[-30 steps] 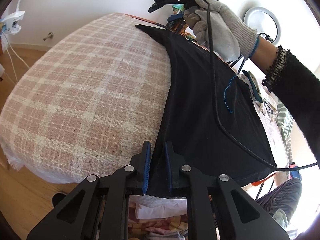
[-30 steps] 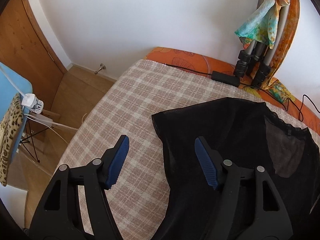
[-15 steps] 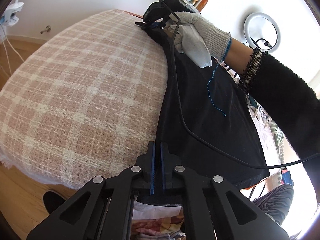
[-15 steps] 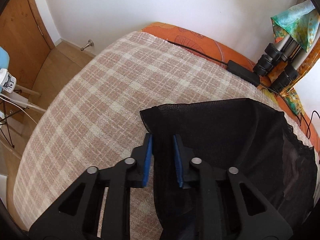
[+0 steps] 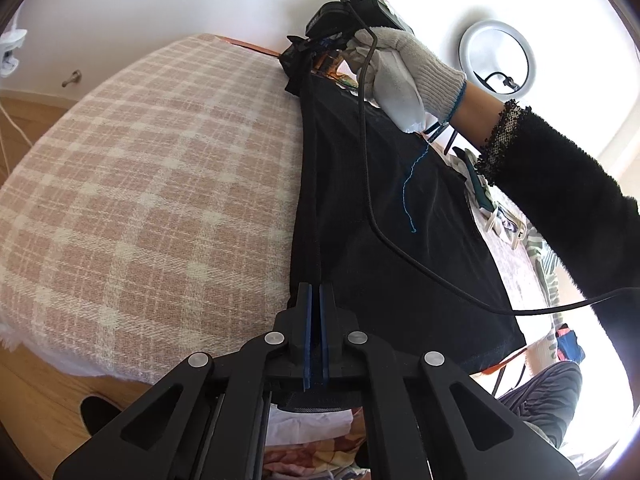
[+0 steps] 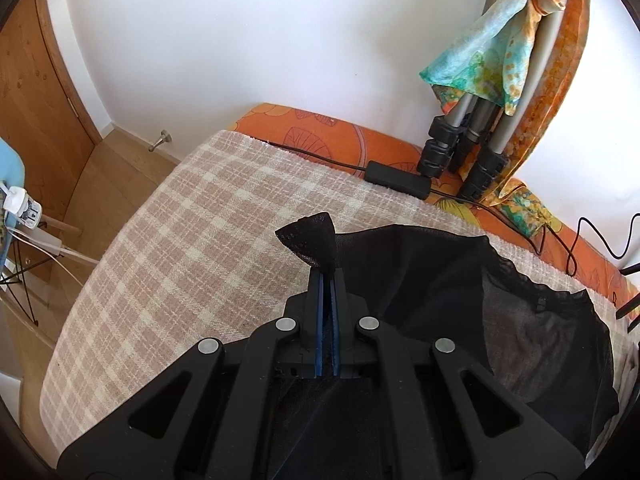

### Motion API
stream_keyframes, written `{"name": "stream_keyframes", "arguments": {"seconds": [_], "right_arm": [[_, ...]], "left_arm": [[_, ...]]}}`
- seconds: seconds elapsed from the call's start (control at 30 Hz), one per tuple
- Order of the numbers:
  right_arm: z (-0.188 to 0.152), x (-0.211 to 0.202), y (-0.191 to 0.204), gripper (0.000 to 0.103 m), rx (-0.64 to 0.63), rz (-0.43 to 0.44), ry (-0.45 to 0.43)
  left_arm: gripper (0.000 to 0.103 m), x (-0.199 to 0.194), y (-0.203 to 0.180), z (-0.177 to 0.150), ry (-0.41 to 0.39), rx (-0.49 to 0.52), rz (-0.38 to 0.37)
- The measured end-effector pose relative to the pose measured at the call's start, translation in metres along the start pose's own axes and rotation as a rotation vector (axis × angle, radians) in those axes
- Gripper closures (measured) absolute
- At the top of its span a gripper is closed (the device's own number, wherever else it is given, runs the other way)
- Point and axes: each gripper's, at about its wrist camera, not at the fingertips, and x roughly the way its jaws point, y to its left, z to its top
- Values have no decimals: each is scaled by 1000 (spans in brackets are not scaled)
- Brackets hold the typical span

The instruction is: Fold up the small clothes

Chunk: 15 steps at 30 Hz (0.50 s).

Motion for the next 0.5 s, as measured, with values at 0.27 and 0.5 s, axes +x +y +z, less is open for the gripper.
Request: {"name": "stream_keyframes", "arguments": {"seconds": [0.27, 0.5], "right_arm": [[-9, -28, -43, 99, 50, -20, -39], [-35, -33, -102, 99, 136, -72, -24]], "left_arm": [[101, 3, -29, 3, -2, 63, -53], [101, 24, -69, 1, 42, 155, -98]]}}
